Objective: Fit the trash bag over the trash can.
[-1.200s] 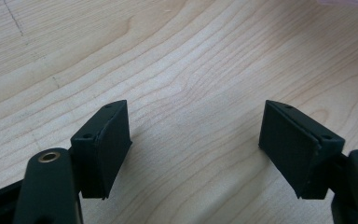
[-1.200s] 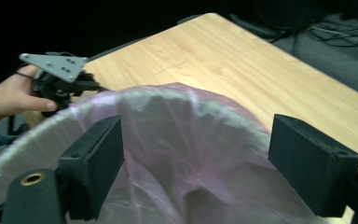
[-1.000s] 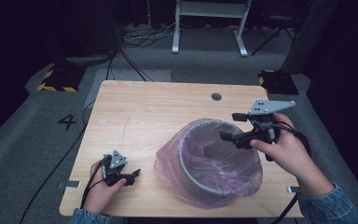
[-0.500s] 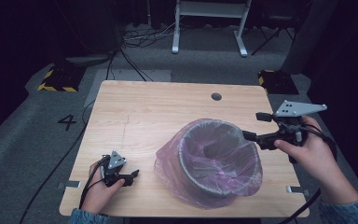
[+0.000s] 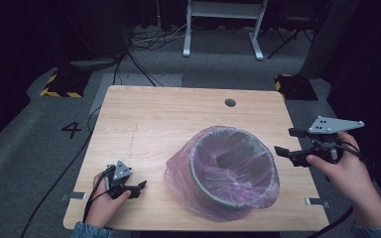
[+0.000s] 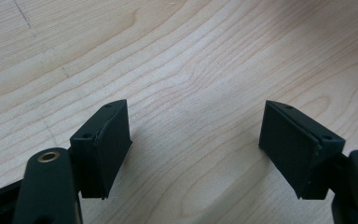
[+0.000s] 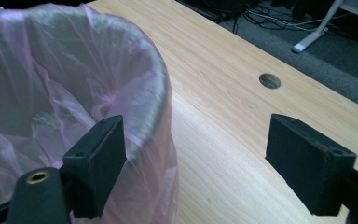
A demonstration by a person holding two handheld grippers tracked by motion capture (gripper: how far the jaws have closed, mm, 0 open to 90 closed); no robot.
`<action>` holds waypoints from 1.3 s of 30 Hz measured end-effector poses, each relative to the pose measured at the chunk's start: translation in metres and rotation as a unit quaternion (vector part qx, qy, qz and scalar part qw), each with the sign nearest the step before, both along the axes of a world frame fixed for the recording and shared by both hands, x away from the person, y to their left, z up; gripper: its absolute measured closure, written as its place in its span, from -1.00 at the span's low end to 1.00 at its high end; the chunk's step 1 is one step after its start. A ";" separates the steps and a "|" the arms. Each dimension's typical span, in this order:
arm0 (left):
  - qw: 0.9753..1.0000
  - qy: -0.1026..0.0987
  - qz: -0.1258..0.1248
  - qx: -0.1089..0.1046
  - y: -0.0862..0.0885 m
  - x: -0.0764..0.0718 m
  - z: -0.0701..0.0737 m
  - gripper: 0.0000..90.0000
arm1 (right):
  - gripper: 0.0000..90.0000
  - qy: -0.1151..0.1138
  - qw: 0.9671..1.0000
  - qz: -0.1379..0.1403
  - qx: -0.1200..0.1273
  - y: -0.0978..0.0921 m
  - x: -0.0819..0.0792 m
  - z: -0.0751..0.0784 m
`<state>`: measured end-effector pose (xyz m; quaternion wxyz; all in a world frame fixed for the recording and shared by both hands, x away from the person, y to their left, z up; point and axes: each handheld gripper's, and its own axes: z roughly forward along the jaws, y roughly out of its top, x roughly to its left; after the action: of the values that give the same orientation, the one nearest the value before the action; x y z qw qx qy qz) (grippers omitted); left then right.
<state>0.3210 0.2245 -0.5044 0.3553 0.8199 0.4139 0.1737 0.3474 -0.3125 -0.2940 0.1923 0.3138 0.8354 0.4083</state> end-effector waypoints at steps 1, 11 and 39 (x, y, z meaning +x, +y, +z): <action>1.000 0.000 0.000 0.000 0.000 0.000 0.000 -0.47 | -0.54 0.001 1.000 -0.003 0.002 -0.002 0.000 -0.002; 1.000 0.000 0.000 0.000 0.000 0.000 0.000 -0.47 | -0.54 0.026 0.999 -0.037 0.008 -0.030 0.004 -0.040; 1.000 0.003 0.006 0.001 -0.002 0.001 0.000 -0.52 | -0.64 0.076 0.990 -0.114 0.011 -0.061 0.002 -0.165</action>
<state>0.3218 0.2224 -0.5044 0.3521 0.8184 0.4194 0.1742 0.3493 -0.3735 -0.4591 0.1701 0.4395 0.8017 0.3676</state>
